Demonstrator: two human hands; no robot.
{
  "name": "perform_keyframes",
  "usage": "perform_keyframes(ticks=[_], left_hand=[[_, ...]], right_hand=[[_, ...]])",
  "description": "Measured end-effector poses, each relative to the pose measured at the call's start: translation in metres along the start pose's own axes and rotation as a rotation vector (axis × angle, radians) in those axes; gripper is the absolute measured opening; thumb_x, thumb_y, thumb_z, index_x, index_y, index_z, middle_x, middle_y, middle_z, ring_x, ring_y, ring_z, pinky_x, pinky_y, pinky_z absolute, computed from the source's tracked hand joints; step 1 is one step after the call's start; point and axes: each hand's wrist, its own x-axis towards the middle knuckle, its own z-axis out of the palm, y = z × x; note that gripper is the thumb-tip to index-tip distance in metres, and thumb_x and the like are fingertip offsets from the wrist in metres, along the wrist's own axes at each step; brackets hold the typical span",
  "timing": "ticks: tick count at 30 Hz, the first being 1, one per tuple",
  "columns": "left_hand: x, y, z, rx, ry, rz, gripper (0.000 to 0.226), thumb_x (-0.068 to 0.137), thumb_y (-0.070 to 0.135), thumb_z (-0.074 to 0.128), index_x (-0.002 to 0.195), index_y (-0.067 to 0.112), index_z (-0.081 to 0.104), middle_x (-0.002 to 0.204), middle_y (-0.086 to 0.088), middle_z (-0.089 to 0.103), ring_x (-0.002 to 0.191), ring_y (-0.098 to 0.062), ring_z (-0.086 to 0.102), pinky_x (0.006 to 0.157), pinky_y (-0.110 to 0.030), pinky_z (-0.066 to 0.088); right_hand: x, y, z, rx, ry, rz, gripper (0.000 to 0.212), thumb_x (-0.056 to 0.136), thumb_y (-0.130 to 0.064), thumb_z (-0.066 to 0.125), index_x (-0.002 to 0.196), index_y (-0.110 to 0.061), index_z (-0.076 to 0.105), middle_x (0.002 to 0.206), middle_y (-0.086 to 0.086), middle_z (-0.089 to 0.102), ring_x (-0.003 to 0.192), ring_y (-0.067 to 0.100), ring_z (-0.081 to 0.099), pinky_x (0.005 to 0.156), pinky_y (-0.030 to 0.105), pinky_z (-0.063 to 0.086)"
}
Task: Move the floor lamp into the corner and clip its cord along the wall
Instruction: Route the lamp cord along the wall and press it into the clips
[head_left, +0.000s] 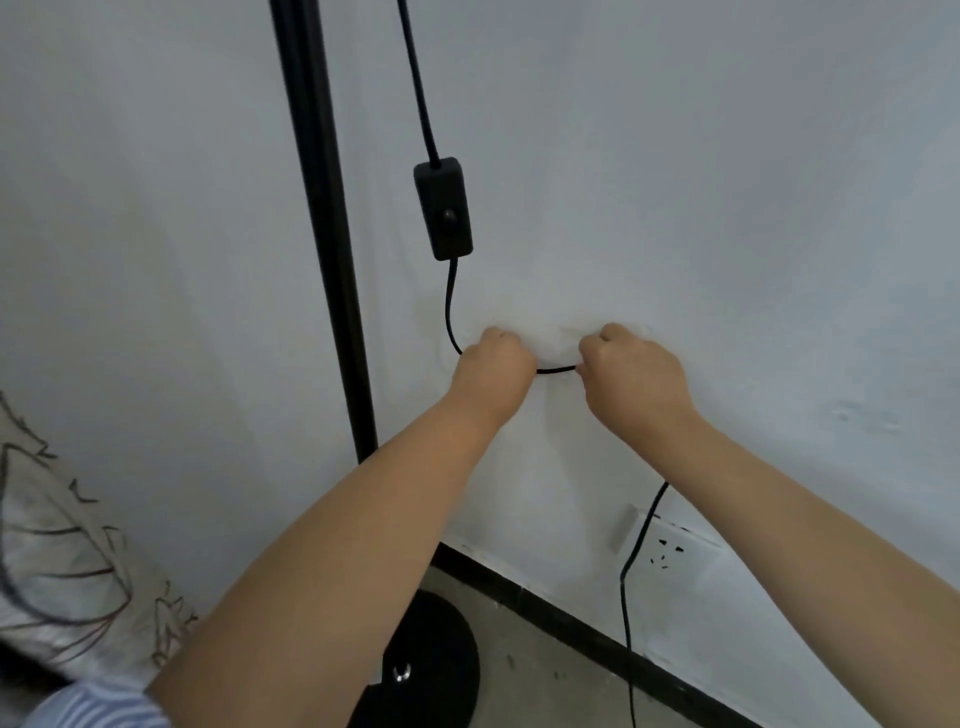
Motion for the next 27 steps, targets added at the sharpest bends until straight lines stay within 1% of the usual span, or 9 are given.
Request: perform_keyframes(ticks=[2,4,5,9,14,18,21,24,27], left_hand=[[-0.005,-0.002,-0.005,0.112,0.200,0.072,0.005,0.070,0.009,0.074,0.074,0.006,0.072,0.082,-0.010,0.071,0.084,-0.021,0.064,0.072,-0.029,0.053],[-0.009,-0.005,-0.009,0.201,0.287,0.096,0.026,0.032,0.025,0.090,0.038,0.020,0.065,0.040,0.006,0.061,0.045,-0.009,0.060,0.065,-0.025,0.059],[-0.009,-0.007,-0.011,0.176,0.348,0.100,0.030,0.025,0.025,0.091,0.032,0.021,0.062,0.032,0.008,0.055,0.039,-0.008,0.057,0.067,-0.028,0.061],[-0.014,-0.008,-0.008,0.174,0.399,0.241,0.032,0.027,0.011,0.091,0.035,0.018,0.061,0.034,0.003,0.054,0.039,-0.015,0.058,0.064,-0.028,0.061],[-0.024,-0.009,-0.005,0.267,0.437,0.345,0.024,0.038,0.001,0.084,0.043,0.013,0.064,0.040,-0.001,0.057,0.044,-0.017,0.060,0.073,-0.046,0.059],[-0.019,-0.009,0.000,0.279,0.572,0.414,0.021,0.043,-0.012,0.069,0.052,0.006,0.064,0.048,-0.006,0.060,0.050,-0.021,0.062,0.079,-0.052,0.056],[-0.014,-0.009,0.009,0.218,0.666,0.431,0.020,0.050,-0.012,0.066,0.060,0.004,0.066,0.055,-0.008,0.064,0.057,-0.023,0.065,0.082,-0.055,0.053],[-0.012,-0.002,0.014,0.112,0.642,0.460,0.018,0.056,-0.011,0.063,0.065,0.003,0.069,0.059,-0.009,0.067,0.060,-0.024,0.067,0.077,-0.046,0.057],[-0.010,0.008,0.013,0.010,0.573,0.478,0.026,0.042,-0.014,0.073,0.062,0.002,0.068,0.059,-0.011,0.068,0.057,-0.026,0.067,0.062,-0.028,0.057]], right_hand=[[-0.003,0.004,0.002,0.011,0.022,0.030,0.010,0.085,-0.002,0.046,0.090,0.001,0.054,0.098,0.019,0.057,0.077,0.037,0.058,0.054,0.032,0.031],[-0.007,0.006,0.004,0.023,0.038,0.058,0.009,0.085,-0.002,0.045,0.089,0.001,0.053,0.098,0.019,0.057,0.076,0.037,0.058,0.053,0.032,0.031],[-0.009,0.007,0.005,0.031,0.047,0.071,0.009,0.085,-0.001,0.045,0.088,0.001,0.053,0.097,0.019,0.057,0.075,0.037,0.058,0.053,0.032,0.030],[-0.010,0.007,0.004,0.030,0.048,0.104,0.008,0.085,-0.001,0.044,0.085,0.000,0.052,0.097,0.017,0.057,0.072,0.035,0.057,0.049,0.030,0.025],[-0.018,0.016,0.000,0.063,0.118,0.156,0.009,0.086,-0.002,0.044,0.082,0.002,0.052,0.095,0.019,0.057,0.063,0.033,0.048,0.042,0.027,0.015],[-0.034,0.027,0.005,0.122,0.152,0.220,0.014,0.088,-0.006,0.044,0.084,0.003,0.054,0.095,0.021,0.057,0.072,0.040,0.057,0.052,0.032,0.029],[-0.047,0.033,0.017,0.158,0.128,0.259,0.014,0.088,-0.005,0.043,0.087,0.002,0.055,0.096,0.020,0.058,0.074,0.040,0.057,0.053,0.033,0.031],[-0.061,0.039,0.031,0.194,0.122,0.269,0.021,0.092,-0.012,0.041,0.089,0.003,0.056,0.094,0.021,0.060,0.077,0.039,0.058,0.056,0.035,0.034],[-0.071,0.044,0.045,0.258,0.080,0.260,0.026,0.092,-0.016,0.041,0.088,0.003,0.058,0.088,0.022,0.063,0.081,0.038,0.058,0.060,0.037,0.039]])
